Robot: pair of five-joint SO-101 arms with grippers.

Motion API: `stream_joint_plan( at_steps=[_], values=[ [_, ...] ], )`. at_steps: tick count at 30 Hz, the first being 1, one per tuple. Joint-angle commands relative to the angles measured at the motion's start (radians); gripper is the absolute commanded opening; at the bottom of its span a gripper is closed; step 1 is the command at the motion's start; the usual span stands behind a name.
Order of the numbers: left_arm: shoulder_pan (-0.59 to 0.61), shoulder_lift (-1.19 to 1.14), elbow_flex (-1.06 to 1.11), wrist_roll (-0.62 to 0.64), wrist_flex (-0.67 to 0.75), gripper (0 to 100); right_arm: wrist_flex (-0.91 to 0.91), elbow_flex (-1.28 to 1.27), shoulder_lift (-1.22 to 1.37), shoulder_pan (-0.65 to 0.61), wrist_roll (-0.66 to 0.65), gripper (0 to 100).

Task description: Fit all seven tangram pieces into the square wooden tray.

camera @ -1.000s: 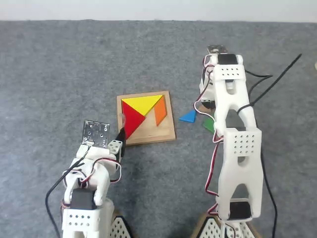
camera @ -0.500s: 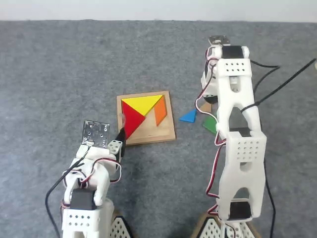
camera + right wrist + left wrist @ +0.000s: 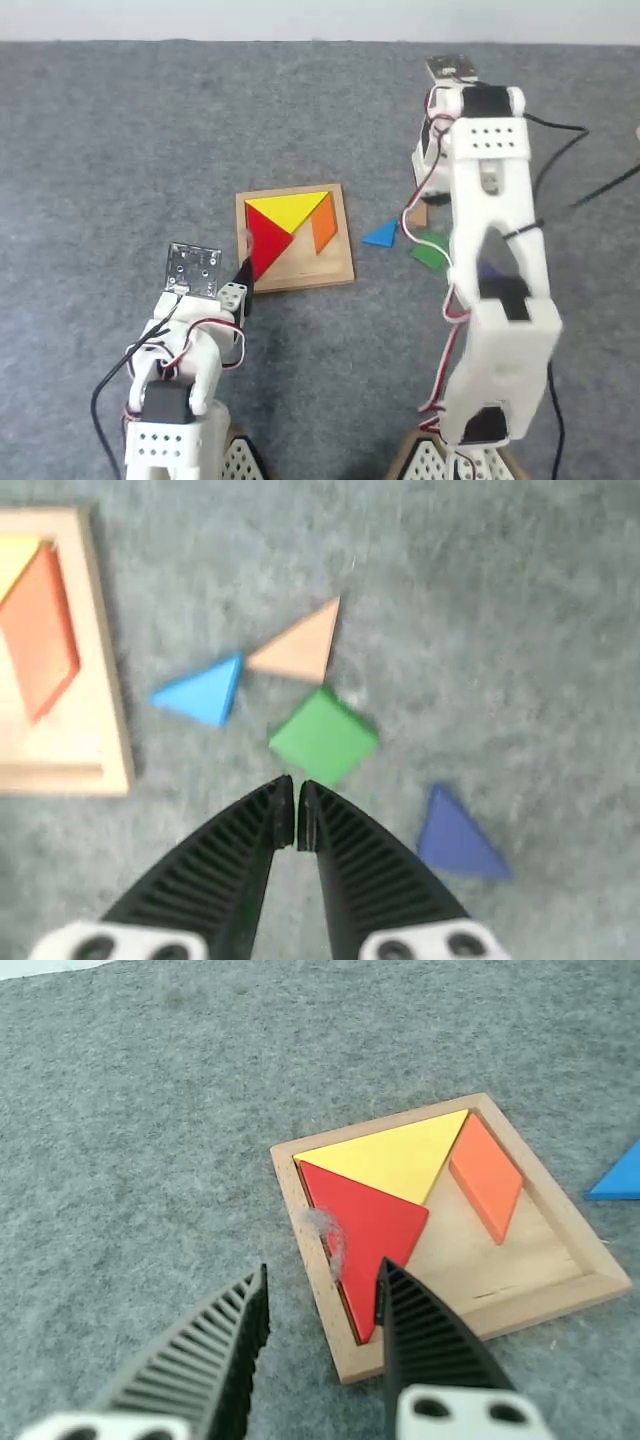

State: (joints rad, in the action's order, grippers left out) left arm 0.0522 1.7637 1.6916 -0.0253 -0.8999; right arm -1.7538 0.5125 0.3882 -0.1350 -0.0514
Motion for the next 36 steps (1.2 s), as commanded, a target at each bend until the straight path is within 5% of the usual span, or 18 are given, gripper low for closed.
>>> stream_joint_plan(
  at_steps=[1, 7, 15, 26, 30, 36],
  values=[
    [0.000, 0.011, -0.005, 0.002, -0.005, 17, 0.091, -0.261, -0.177, -0.002, -0.011, 1.0],
    [-0.003, 0.011, -0.005, 0.002, -0.008, 17, 0.680, -0.772, -0.278, -0.056, 0.078, 4.5],
    [-0.003, 0.011, -0.005, 0.002, -0.008, 17, 0.969, -0.829, -0.277, -0.116, 0.279, 31.4],
    [-0.005, 0.011, -0.005, 0.002, -0.008, 17, 0.987, -0.784, -0.105, -0.116, 0.324, 30.7],
    [-0.005, 0.011, -0.005, 0.002, -0.008, 17, 0.796, -0.664, -0.024, -0.117, 0.328, 19.4],
    [0.000, 0.011, -0.005, 0.002, -0.008, 17, 0.771, -0.580, 0.044, -0.117, 0.325, 8.1]
  ],
)
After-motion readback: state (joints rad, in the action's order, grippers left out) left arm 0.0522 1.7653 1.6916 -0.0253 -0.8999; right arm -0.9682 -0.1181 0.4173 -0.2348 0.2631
